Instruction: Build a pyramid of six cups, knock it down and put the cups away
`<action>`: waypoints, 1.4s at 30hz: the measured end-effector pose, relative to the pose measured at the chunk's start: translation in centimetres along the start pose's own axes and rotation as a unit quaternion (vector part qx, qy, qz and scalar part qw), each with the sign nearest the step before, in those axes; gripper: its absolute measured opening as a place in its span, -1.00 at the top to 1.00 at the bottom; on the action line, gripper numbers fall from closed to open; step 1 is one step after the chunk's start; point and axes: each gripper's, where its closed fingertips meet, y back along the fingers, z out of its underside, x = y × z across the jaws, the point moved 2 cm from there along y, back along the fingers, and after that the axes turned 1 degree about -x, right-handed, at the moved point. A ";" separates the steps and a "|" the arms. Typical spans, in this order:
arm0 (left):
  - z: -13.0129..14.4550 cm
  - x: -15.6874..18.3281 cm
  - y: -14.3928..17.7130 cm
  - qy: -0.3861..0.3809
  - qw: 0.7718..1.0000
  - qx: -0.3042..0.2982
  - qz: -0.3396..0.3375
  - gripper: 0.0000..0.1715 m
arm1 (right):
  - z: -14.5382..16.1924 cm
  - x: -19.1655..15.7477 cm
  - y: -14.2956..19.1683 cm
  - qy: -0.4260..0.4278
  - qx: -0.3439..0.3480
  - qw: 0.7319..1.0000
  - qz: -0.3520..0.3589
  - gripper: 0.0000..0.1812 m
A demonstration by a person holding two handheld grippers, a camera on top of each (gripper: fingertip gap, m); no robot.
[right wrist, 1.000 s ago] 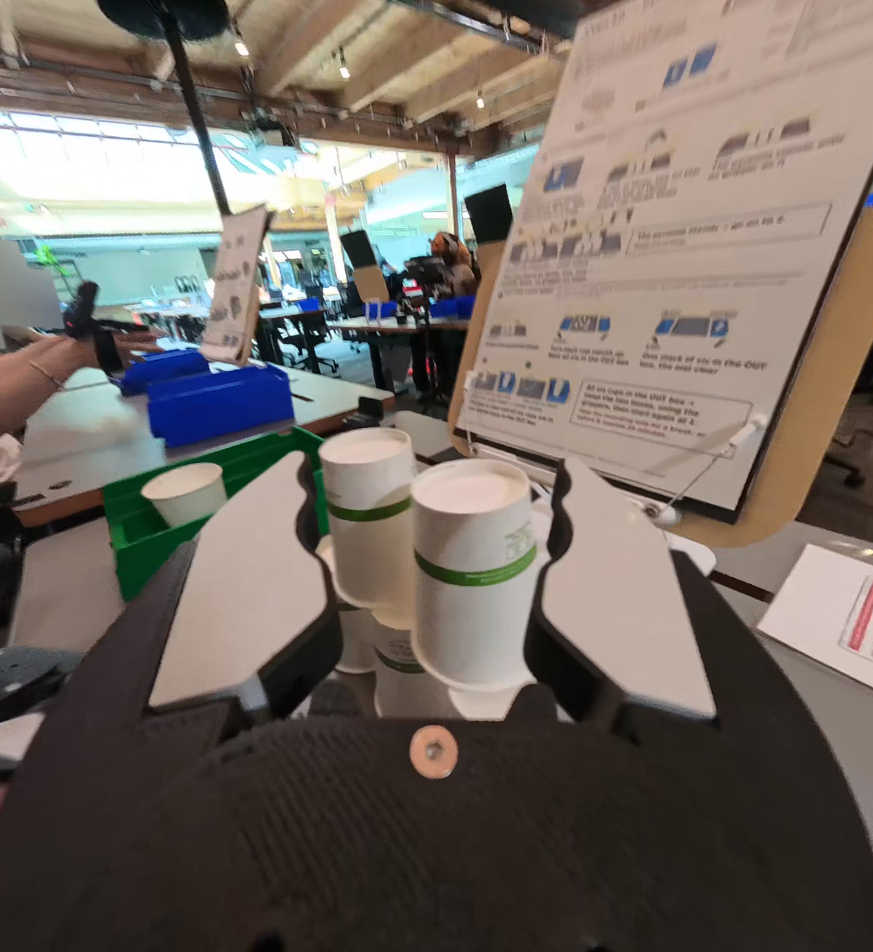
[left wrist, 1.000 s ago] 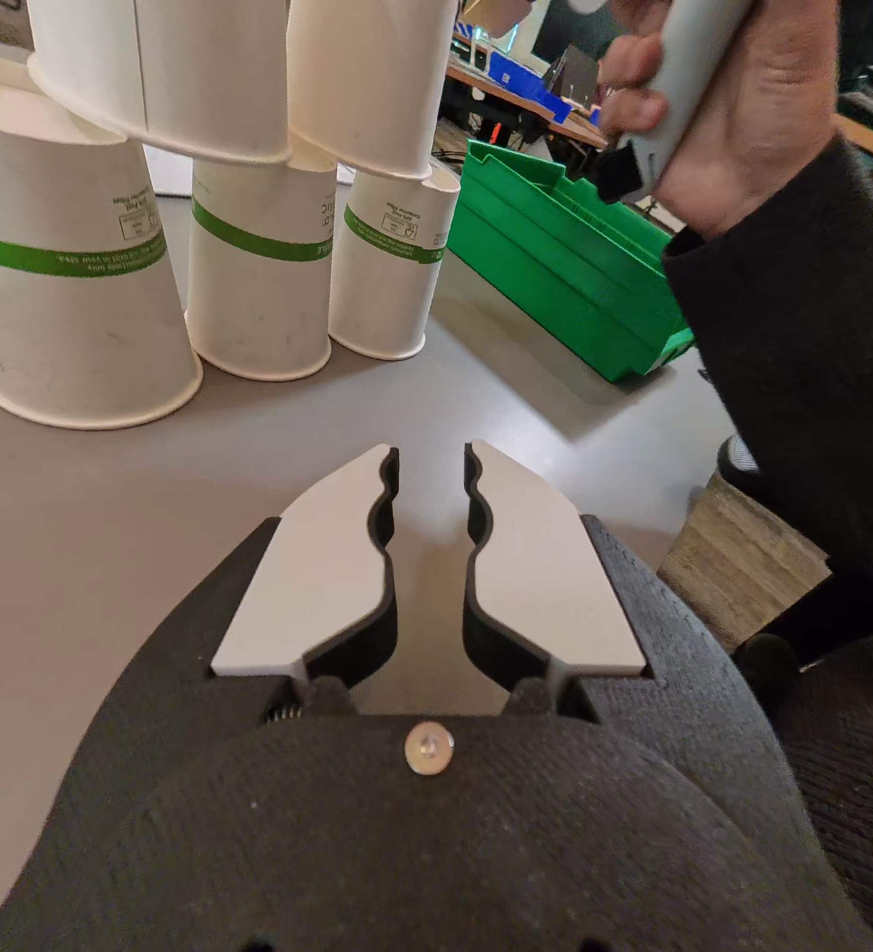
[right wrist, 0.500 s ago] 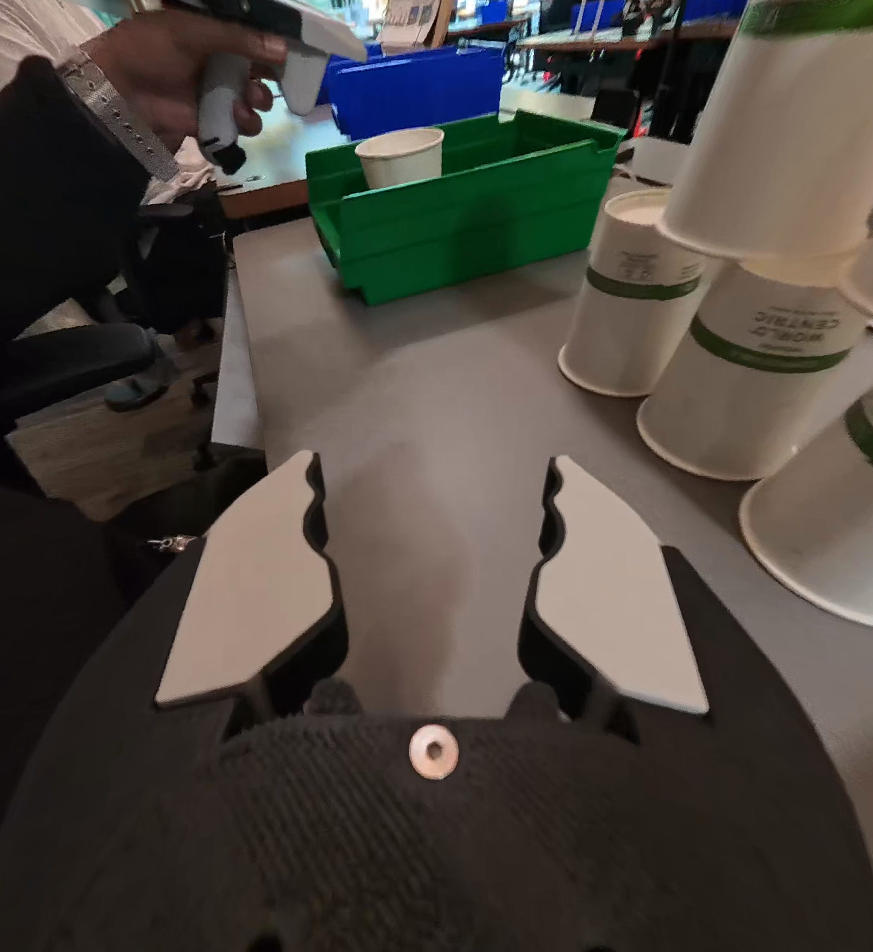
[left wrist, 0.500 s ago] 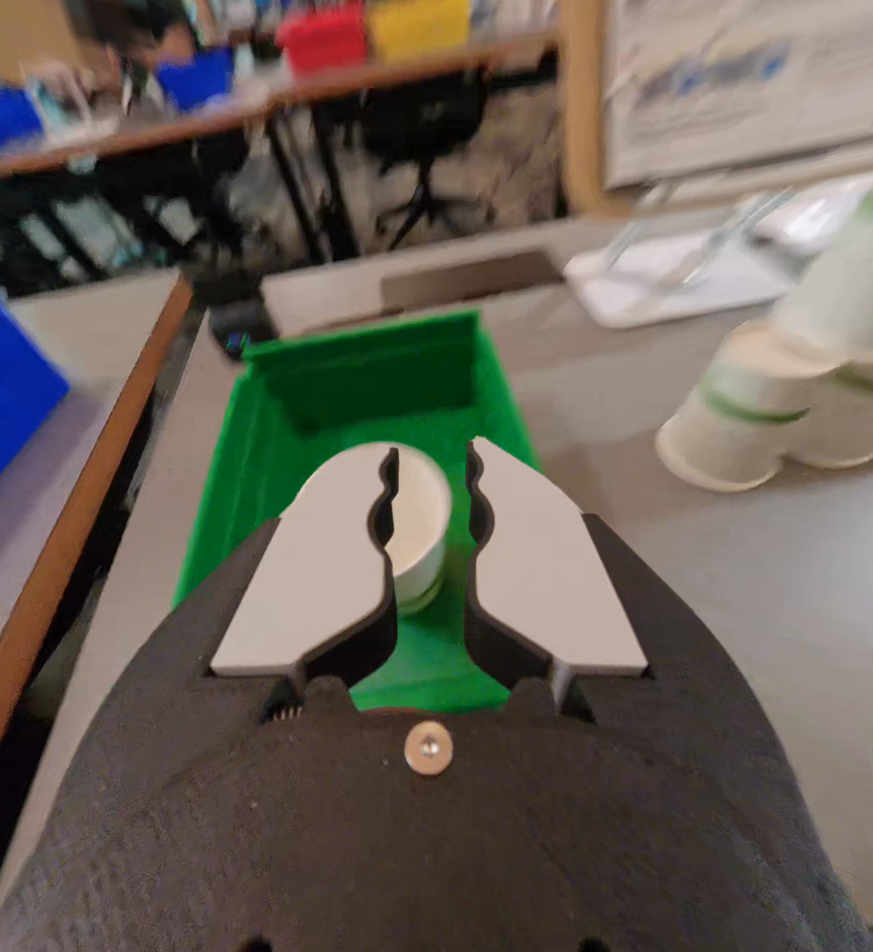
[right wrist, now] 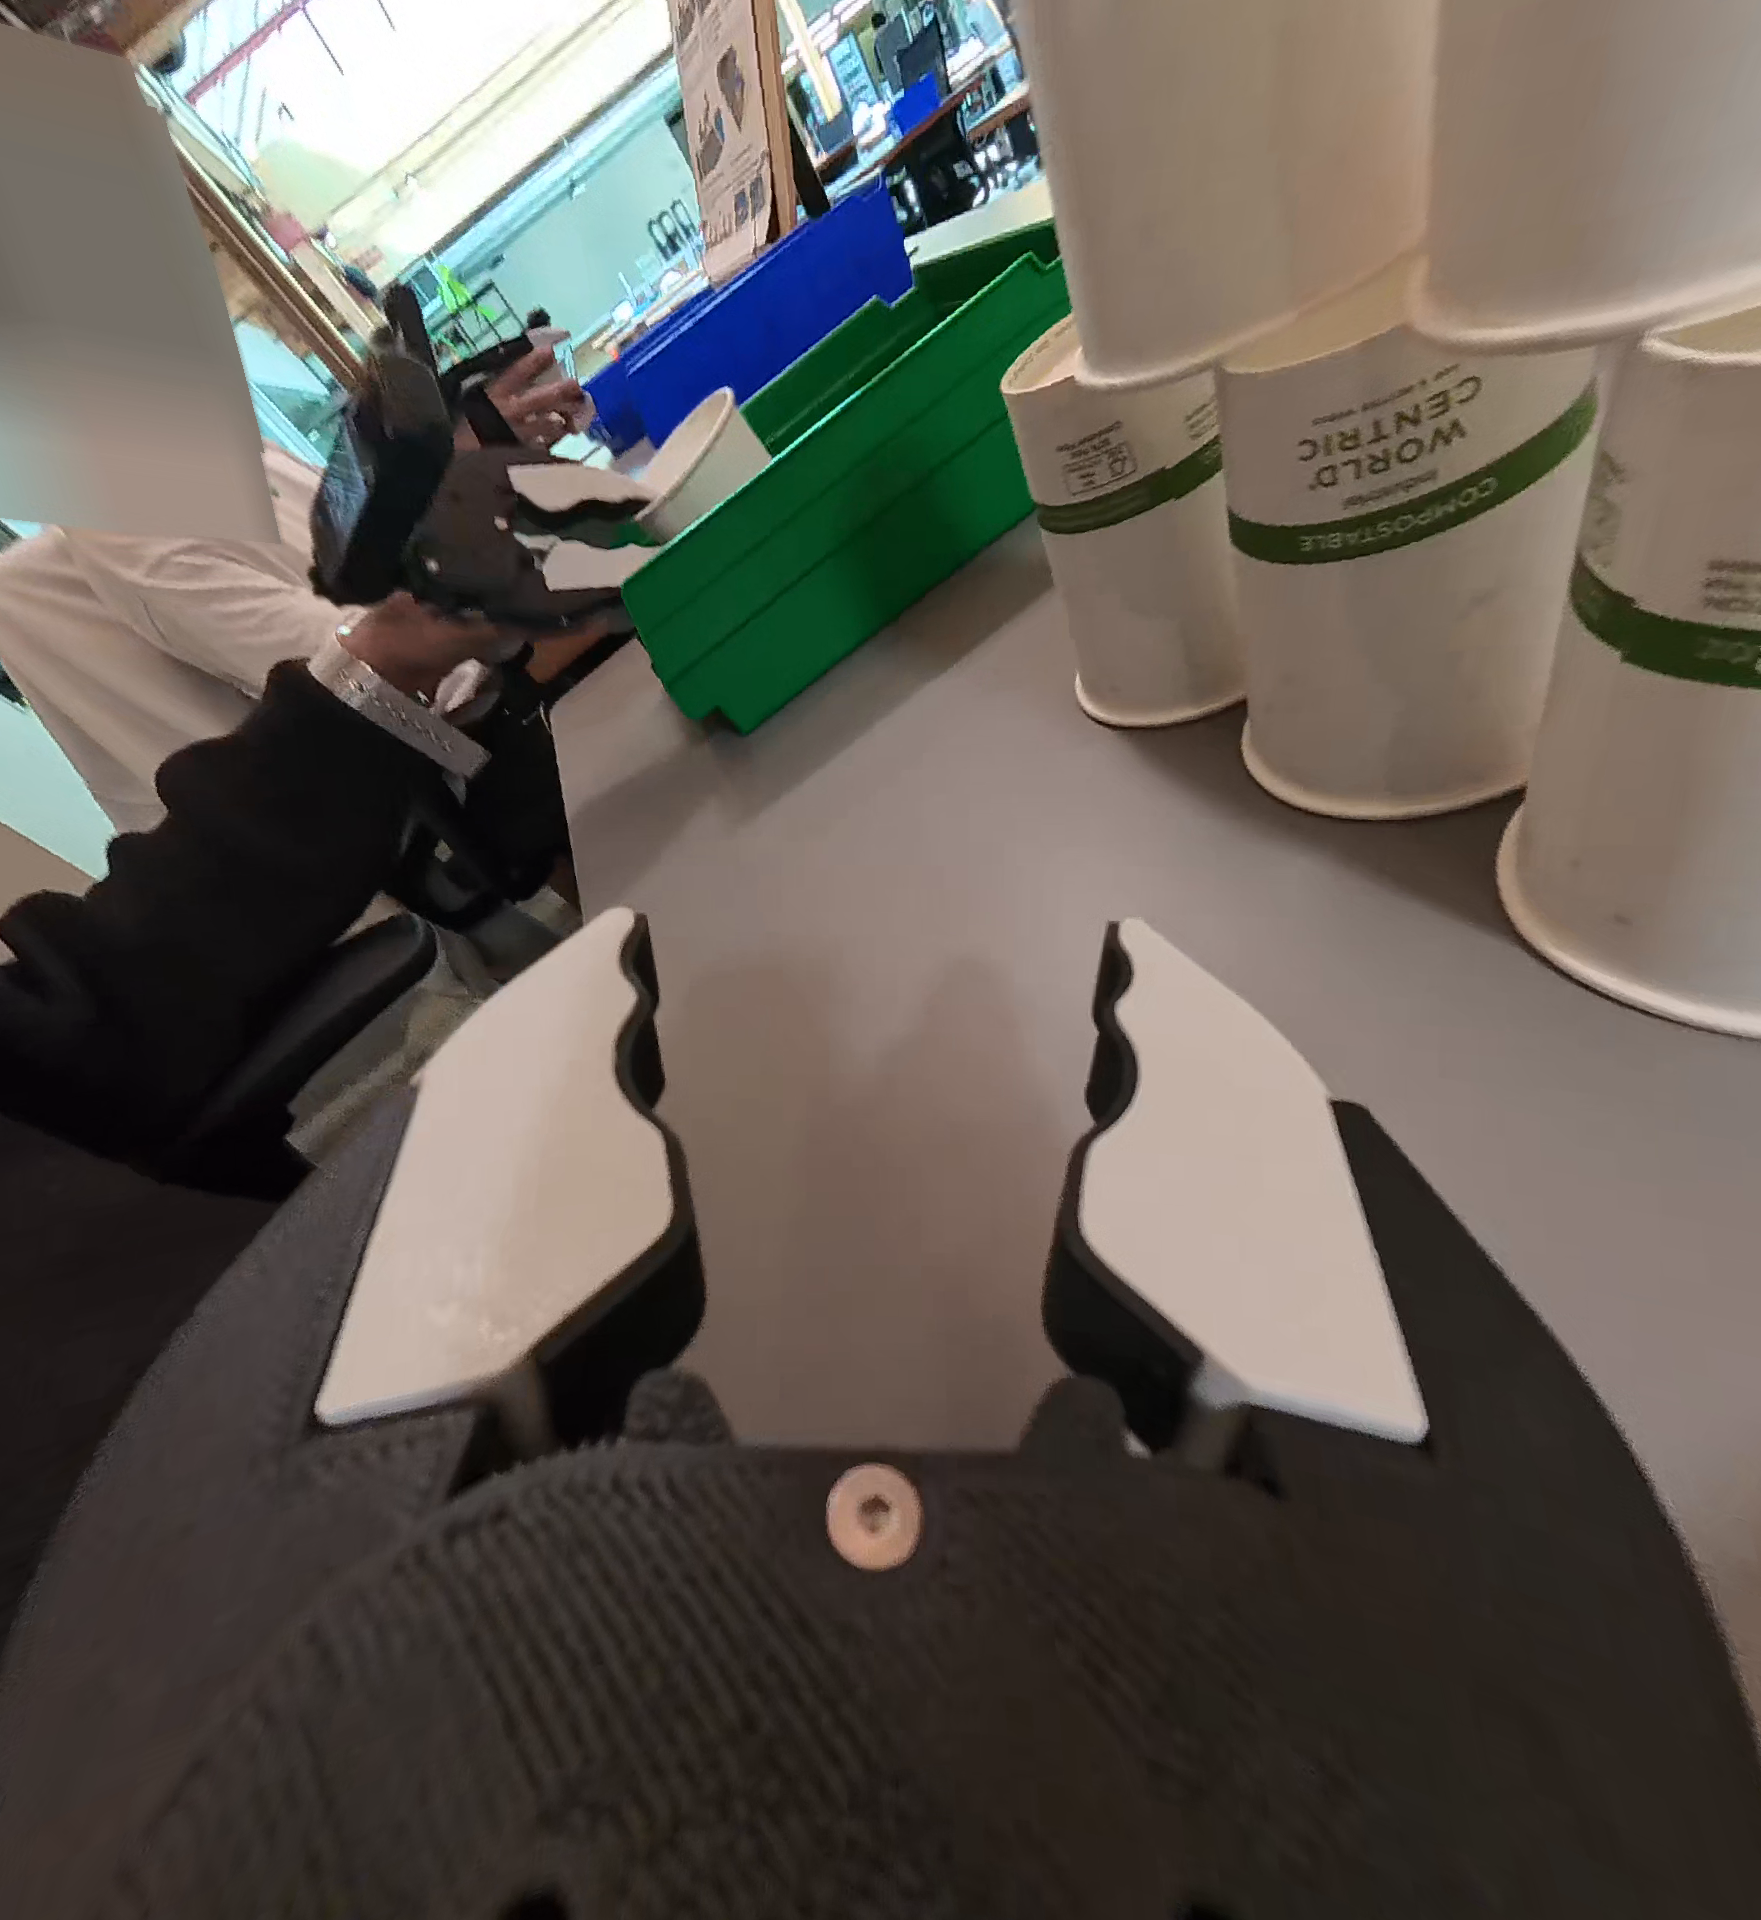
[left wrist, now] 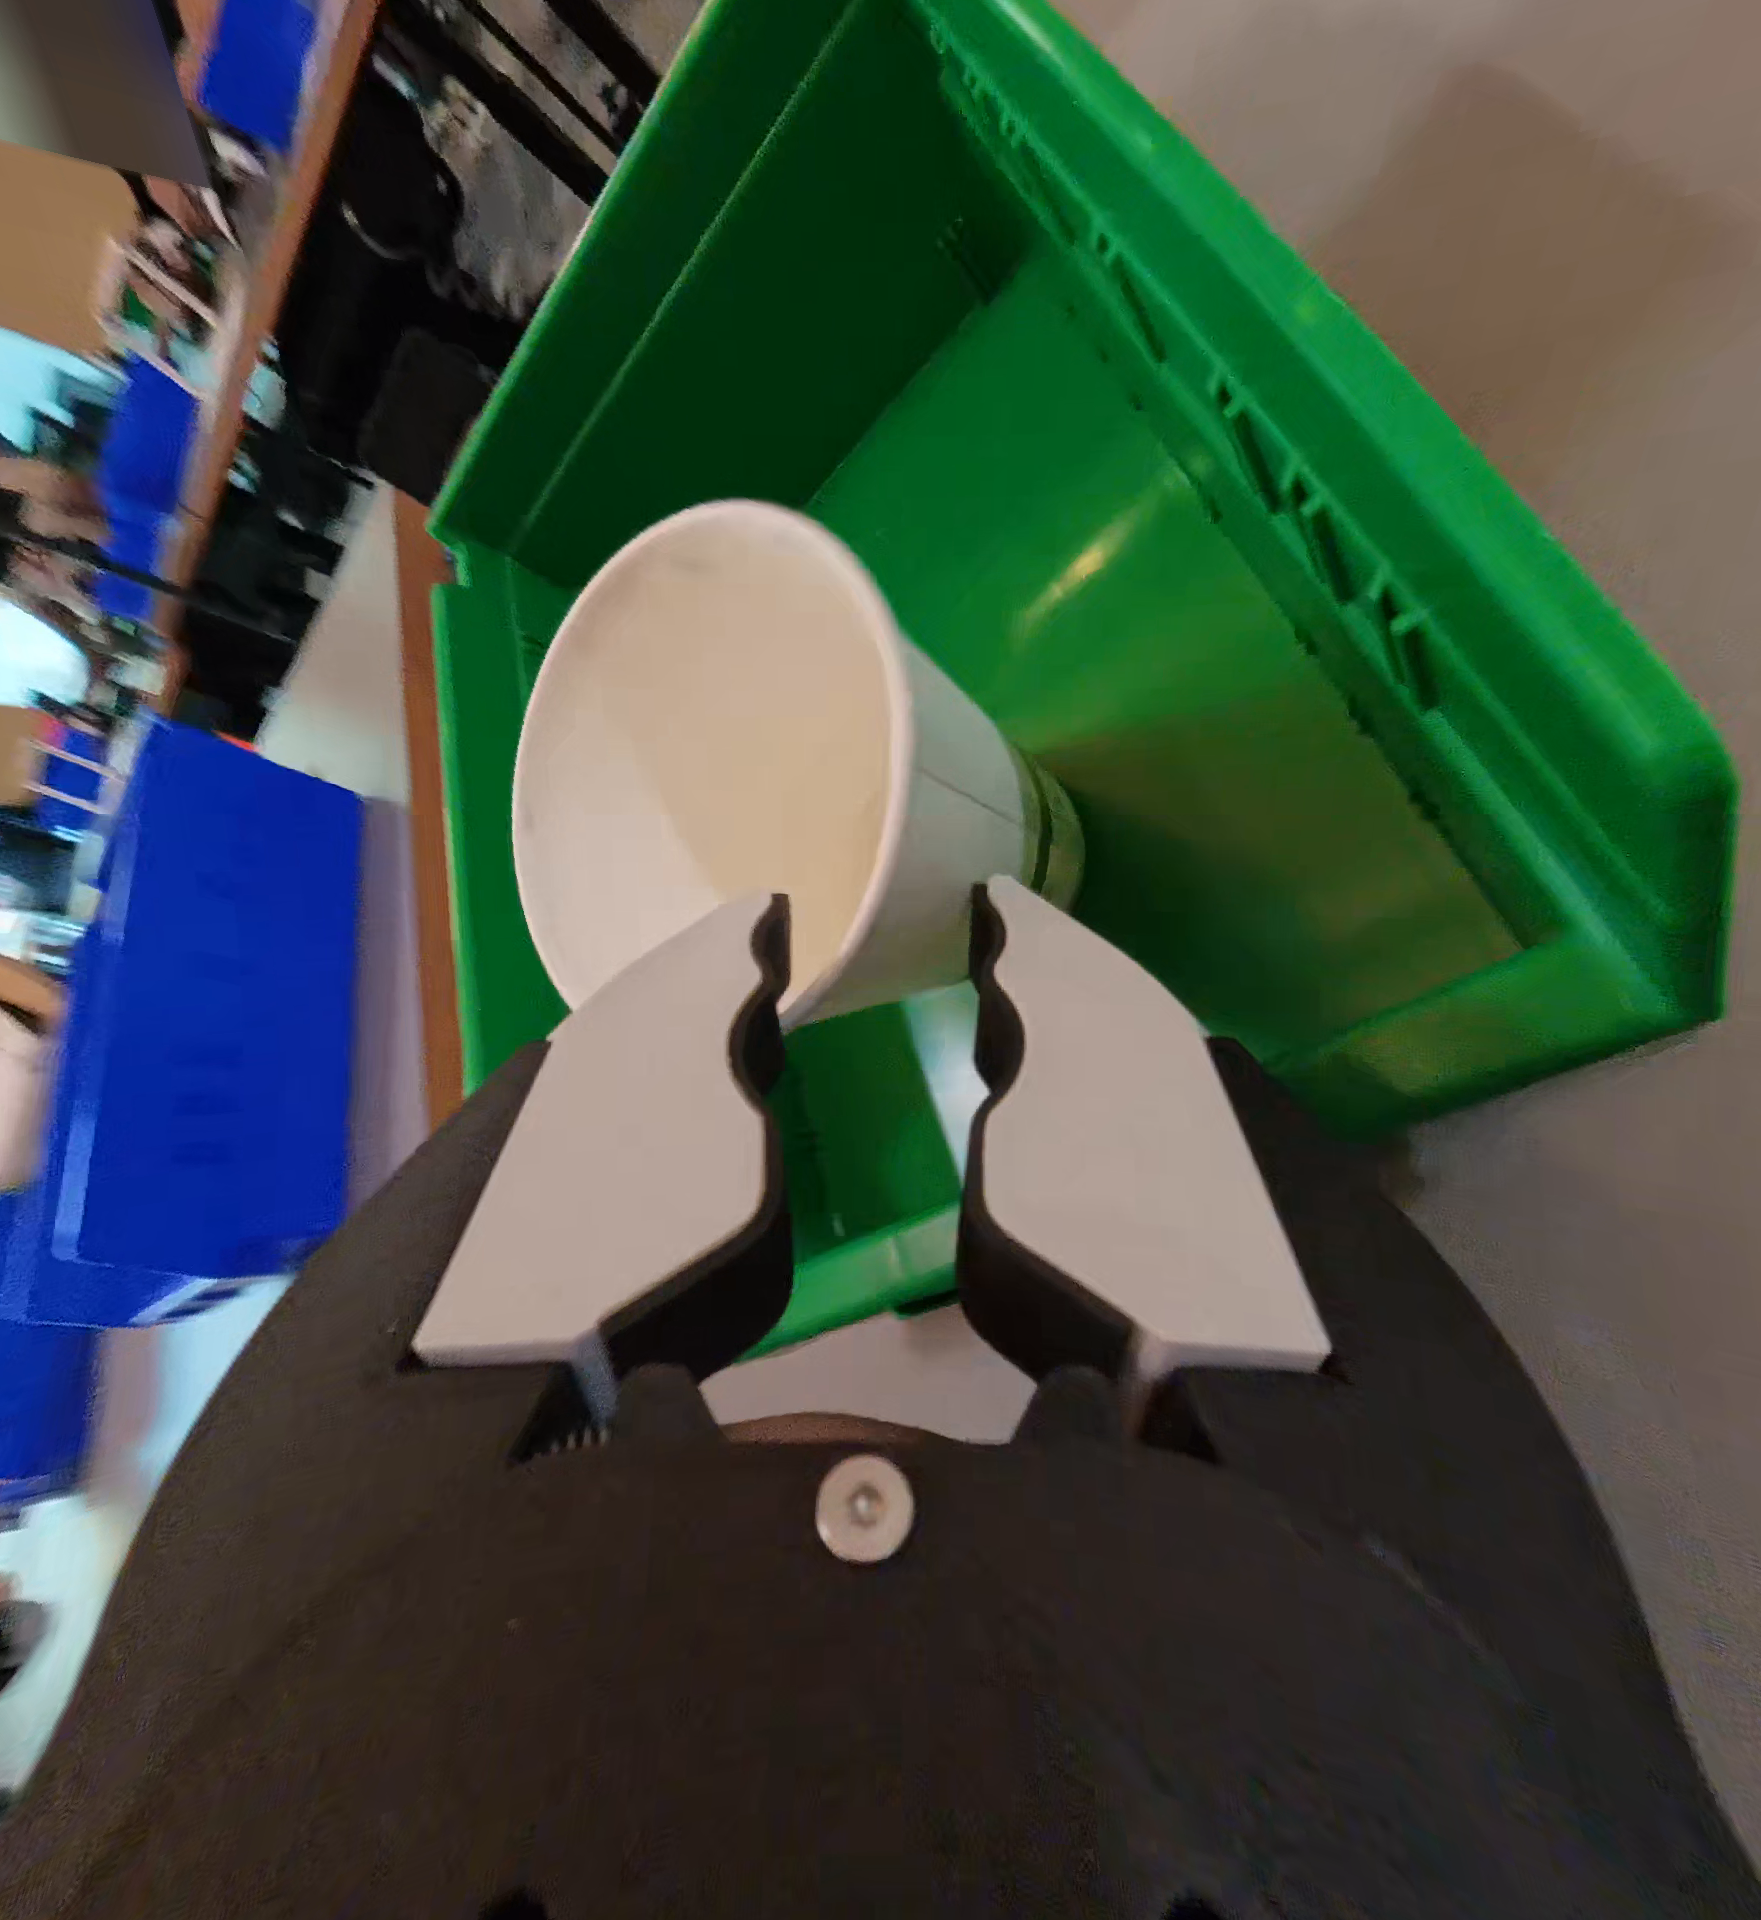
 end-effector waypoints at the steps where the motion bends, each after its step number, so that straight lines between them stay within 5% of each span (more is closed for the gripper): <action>1: -0.1 -0.1 0.1 -0.023 1.000 -0.006 -0.015 0.67 | -0.1 0.1 0.1 -0.009 0.005 1.000 -0.002 0.10; 4: -0.5 0.0 0.2 -0.043 0.999 -0.012 -0.025 0.93 | -0.3 0.3 0.3 -0.028 0.012 0.999 -0.009 0.11; 8: -1.4 -2.5 1.8 0.011 0.997 0.025 -0.071 0.96 | -0.3 0.2 0.4 -0.038 0.013 0.999 -0.014 0.13; 14: -5.8 -5.6 7.5 0.189 0.961 0.194 -0.049 0.97 | 0.0 0.0 0.2 -0.036 0.004 0.999 -0.019 0.15; 17: -9.9 -5.3 11.8 0.284 0.902 0.322 0.043 0.97 | -0.2 -0.5 0.1 -0.032 0.008 0.999 -0.024 0.15; 20: -14.4 -3.3 16.2 0.360 0.800 0.450 0.169 0.98 | -0.9 -1.6 -0.2 -0.022 0.030 0.999 -0.034 0.13; 23: -17.8 0.5 18.2 0.400 0.711 0.512 0.269 0.97 | -2.1 -3.6 -0.4 -0.018 0.076 0.995 -0.056 0.07; 26: -20.4 5.8 18.5 0.430 0.649 0.522 0.350 0.98 | -3.2 -5.8 -0.6 -0.040 0.139 0.985 -0.095 0.06; 29: -22.5 11.9 18.4 0.446 0.616 0.489 0.428 0.98 | -3.9 -7.6 -0.8 -0.093 0.189 0.966 -0.151 0.00; 37: -24.6 22.2 19.9 0.398 0.587 0.433 0.557 0.97 | -4.7 -6.5 0.1 -0.145 0.242 0.944 -0.169 0.04; 42: -24.4 24.5 19.5 0.396 0.584 0.404 0.582 0.98 | -4.7 -5.7 0.6 -0.131 0.244 0.950 -0.146 0.07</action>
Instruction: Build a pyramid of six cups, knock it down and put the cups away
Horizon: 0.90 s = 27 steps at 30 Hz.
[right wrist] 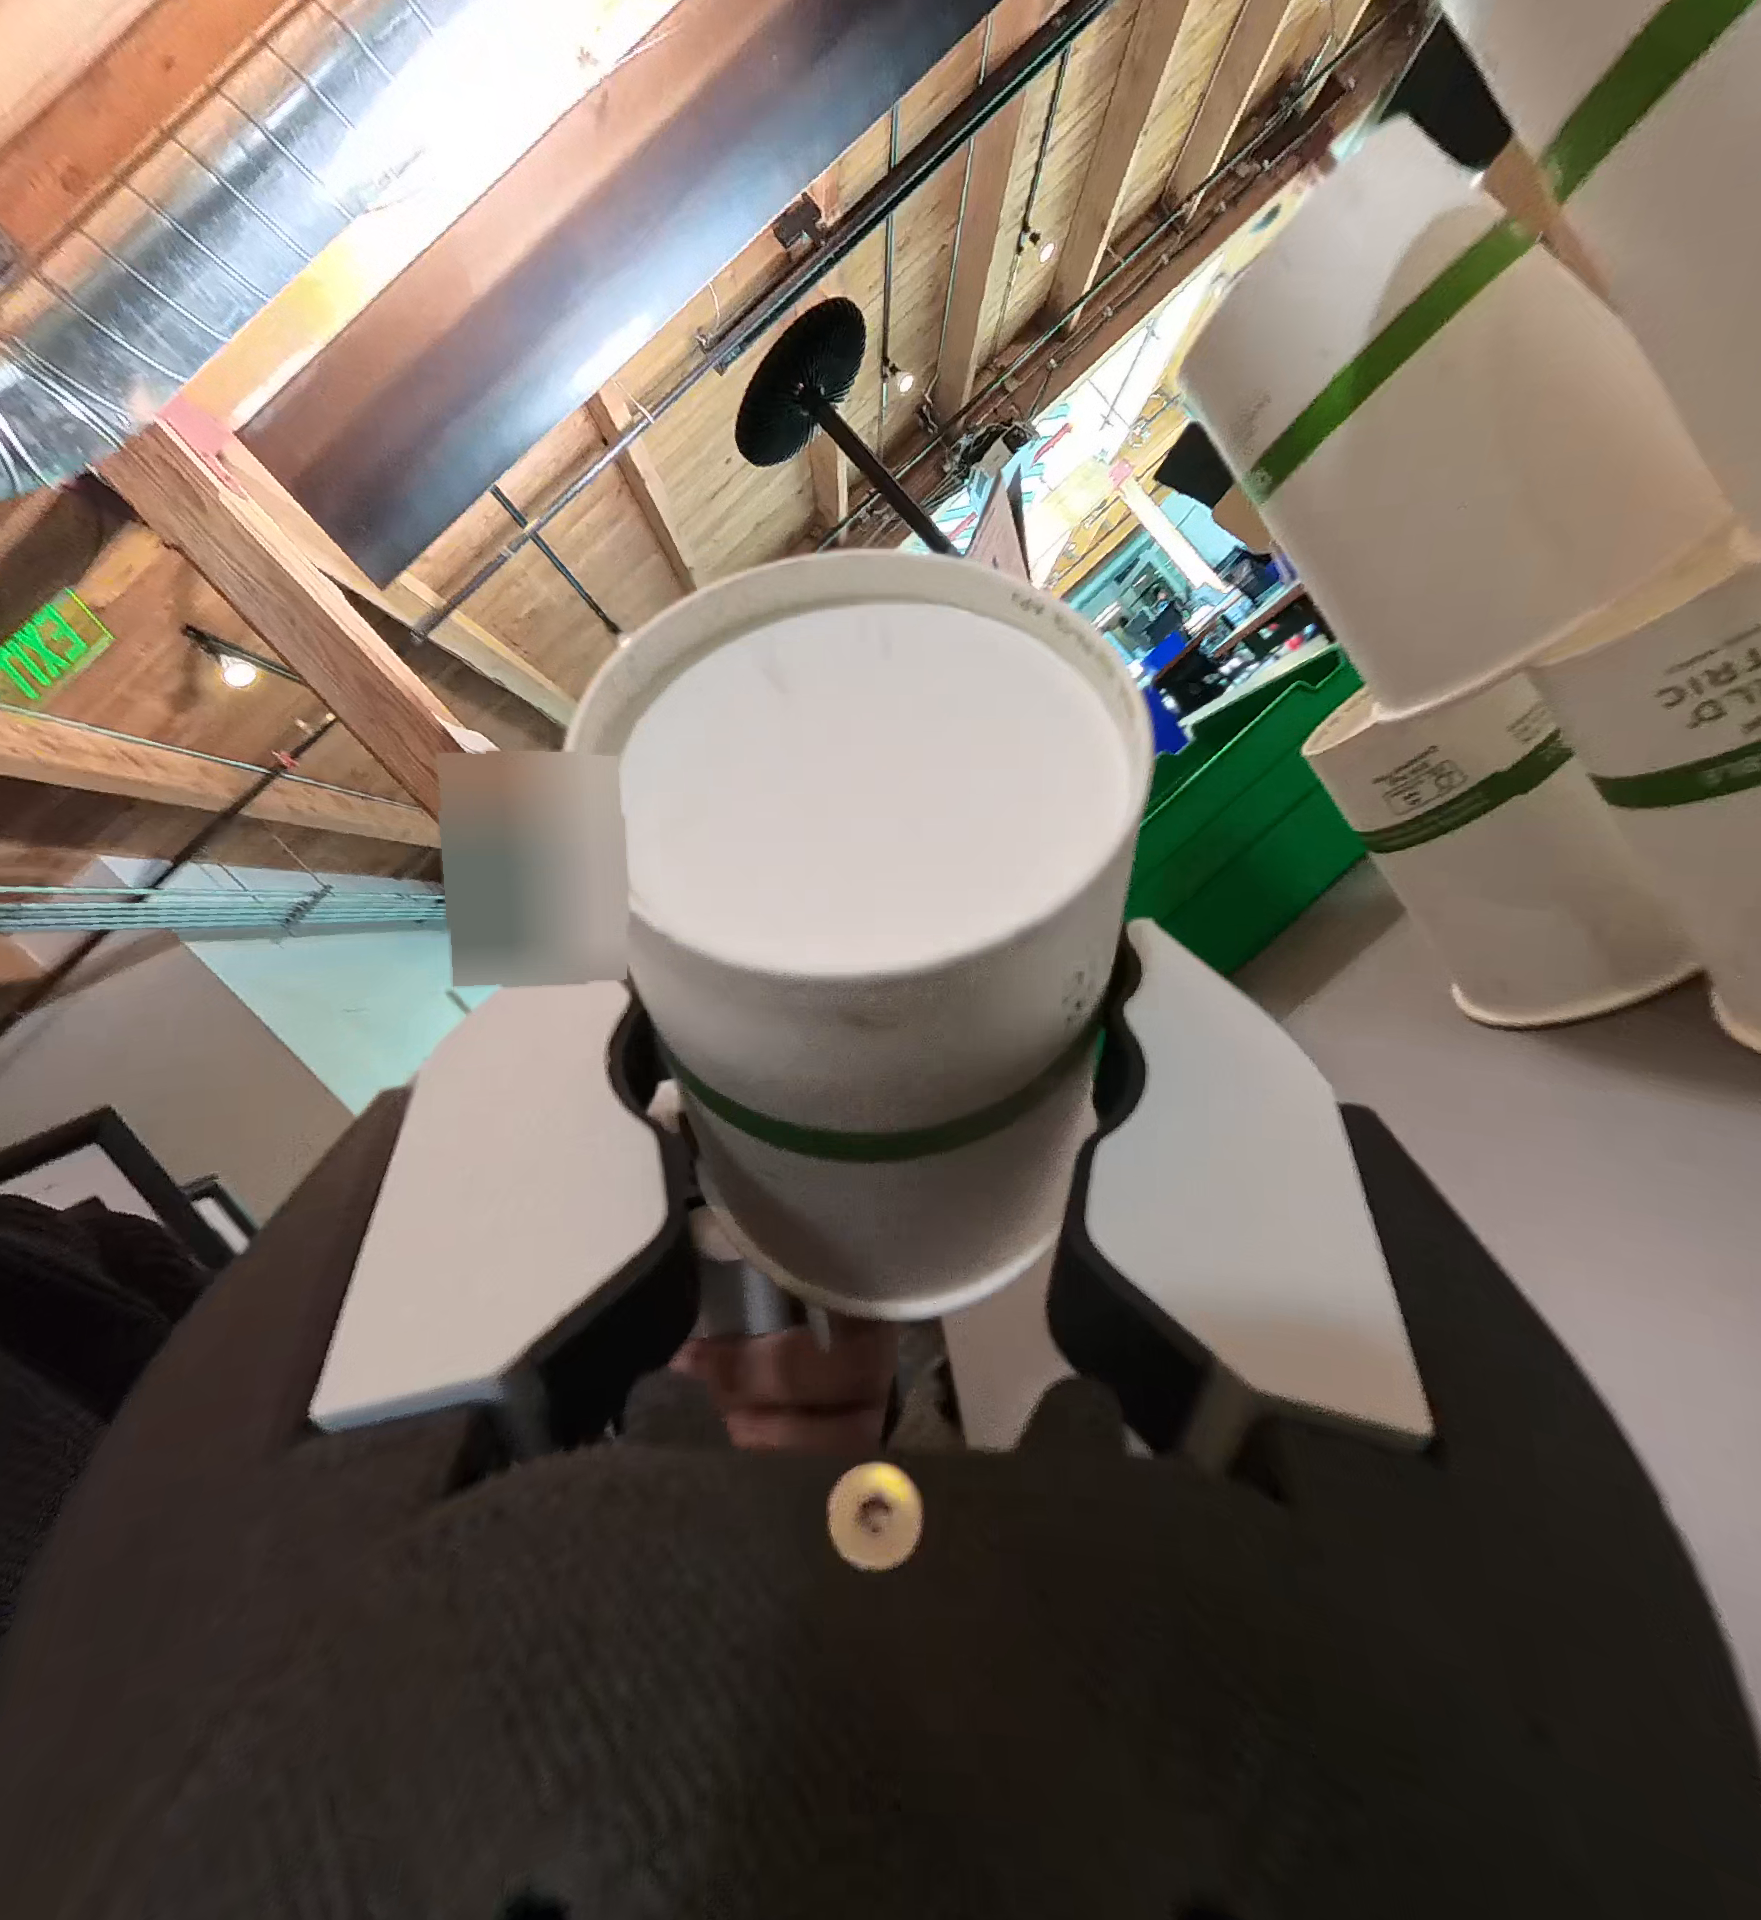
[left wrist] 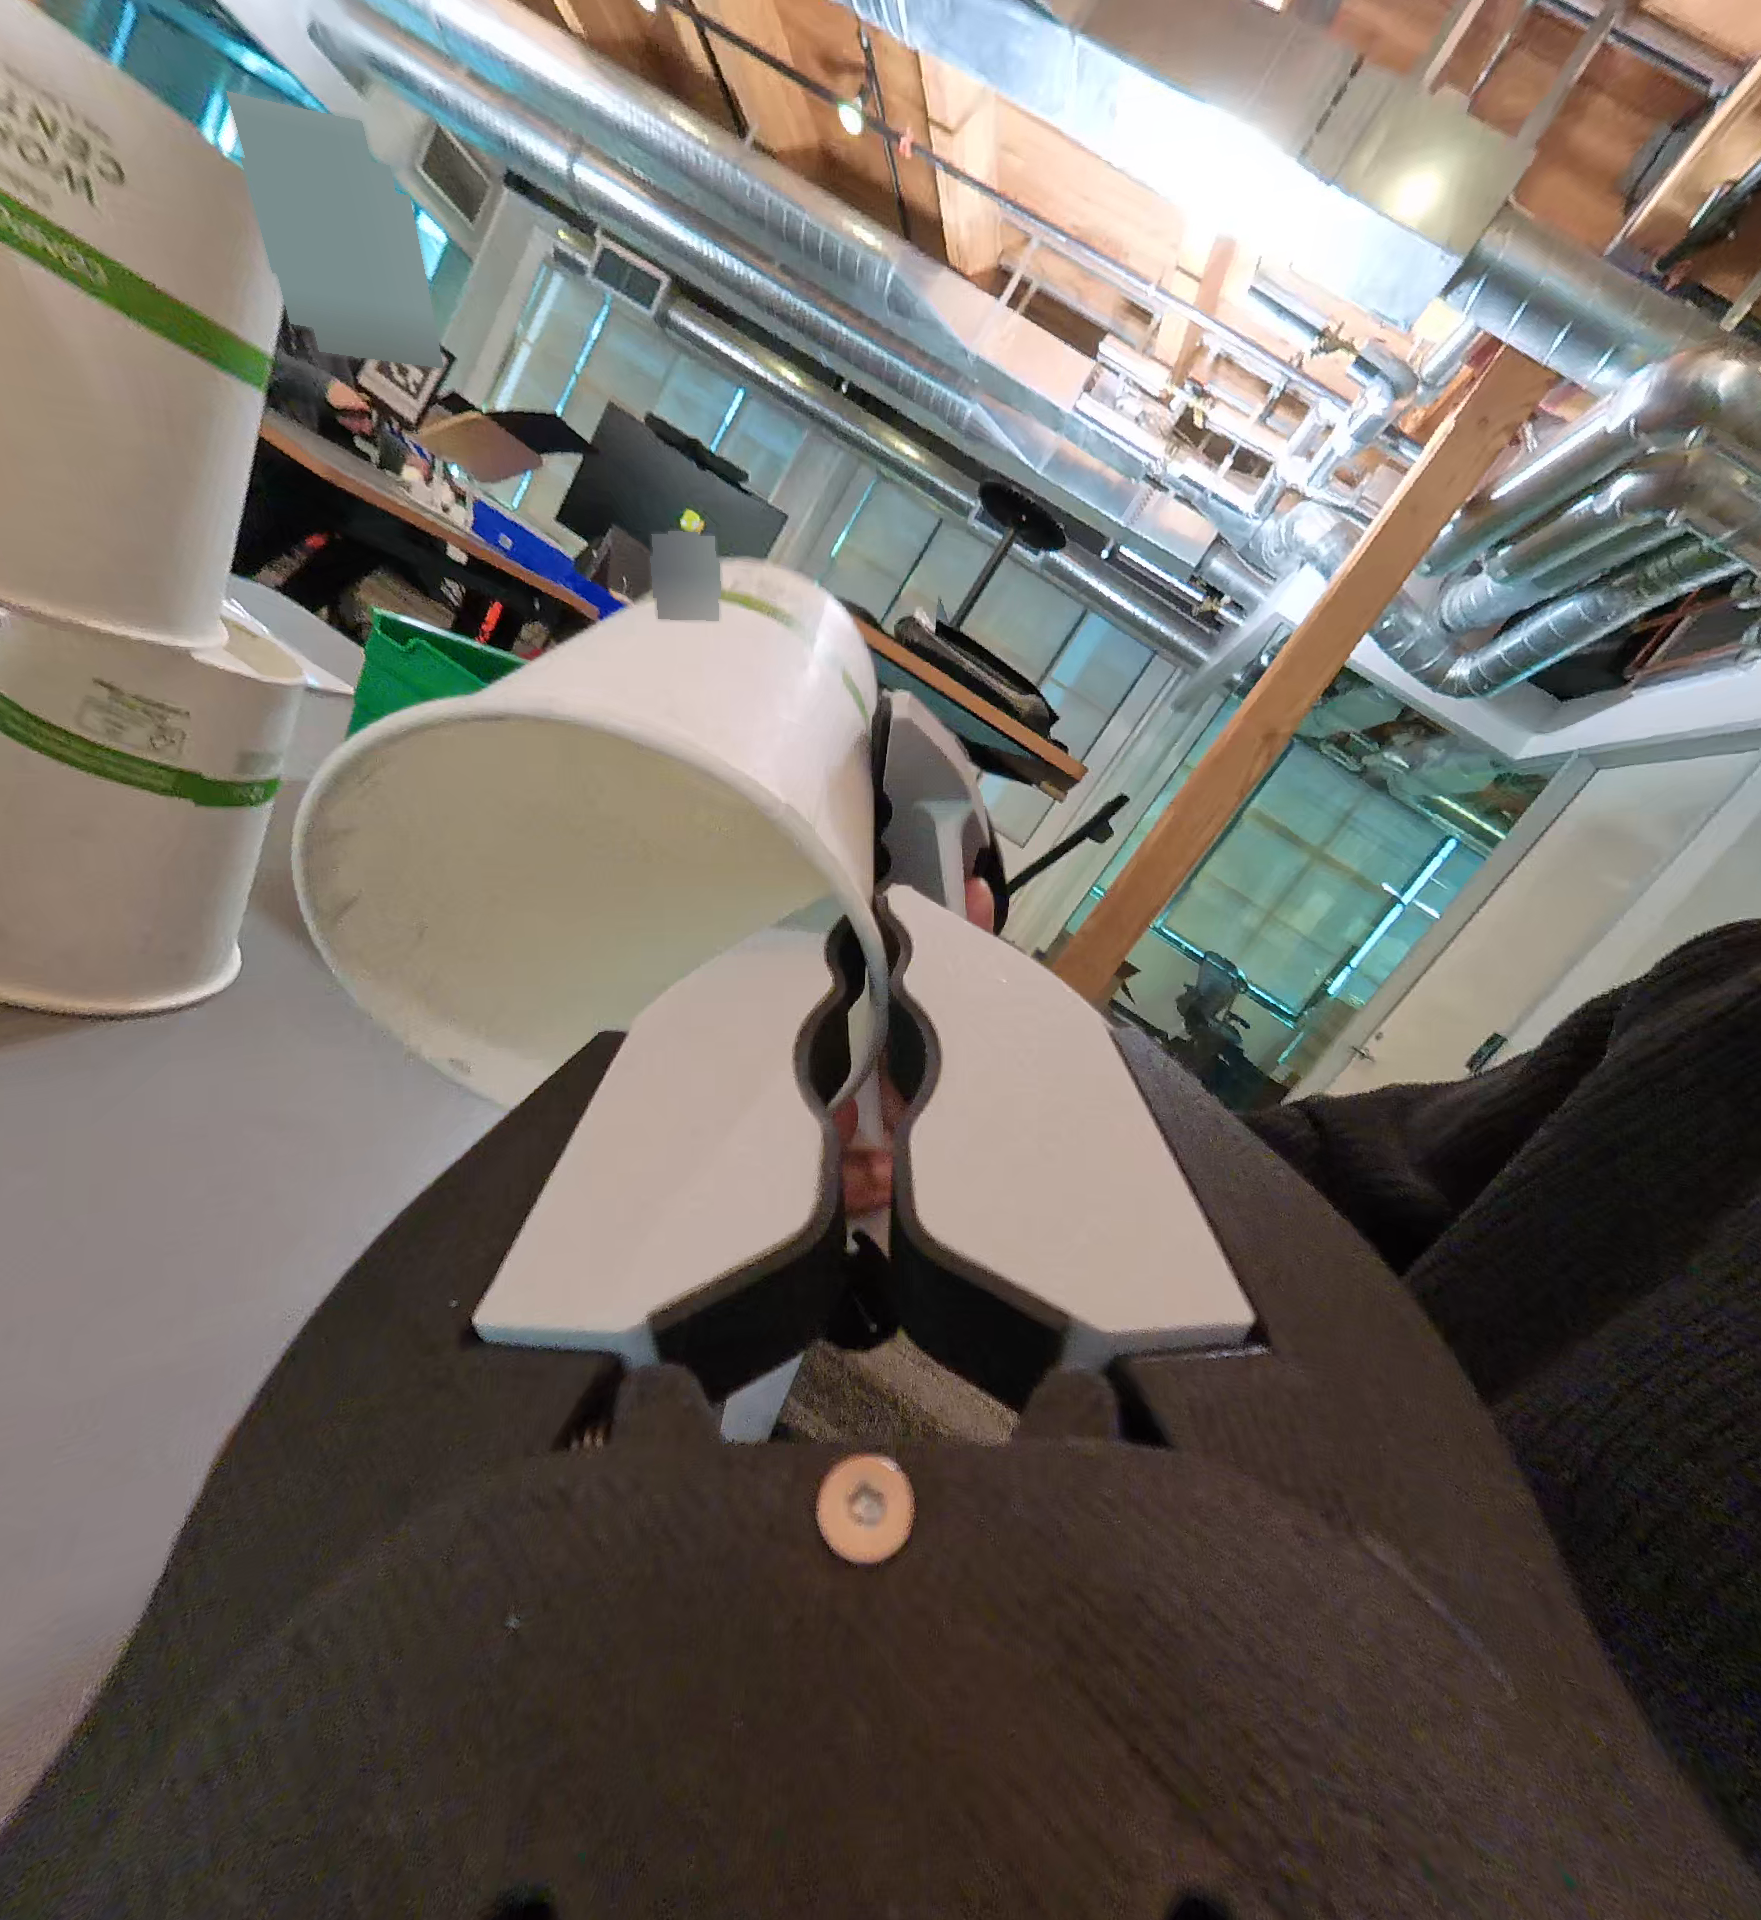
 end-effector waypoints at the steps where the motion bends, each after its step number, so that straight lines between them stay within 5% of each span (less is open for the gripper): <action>1: 0.3 -0.1 0.0 0.000 1.000 -0.006 0.001 0.97 | -0.2 -0.1 0.1 0.014 0.000 1.000 0.004 0.07; 6: 0.9 -1.0 0.5 -0.029 0.998 -0.023 -0.043 0.81 | -4.0 0.1 1.0 0.067 0.027 0.996 0.049 0.07; 10: 0.8 -2.9 1.1 -0.080 0.988 -0.049 -0.119 0.81 | -9.3 -0.7 0.7 0.189 0.001 0.976 0.110 0.07; 17: 1.2 -6.5 2.9 -0.152 0.953 -0.114 -0.235 0.84 | -17.3 -0.9 -6.8 0.379 -0.144 0.885 0.228 0.06; 22: 0.9 -7.5 3.9 -0.211 0.935 -0.132 -0.253 0.84 | -18.9 1.8 -12.2 0.404 -0.210 0.850 0.264 0.05; 27: 0.9 -7.8 4.3 -0.179 0.943 -0.131 -0.247 0.83 | -19.0 4.9 -13.6 0.382 -0.234 0.843 0.298 0.05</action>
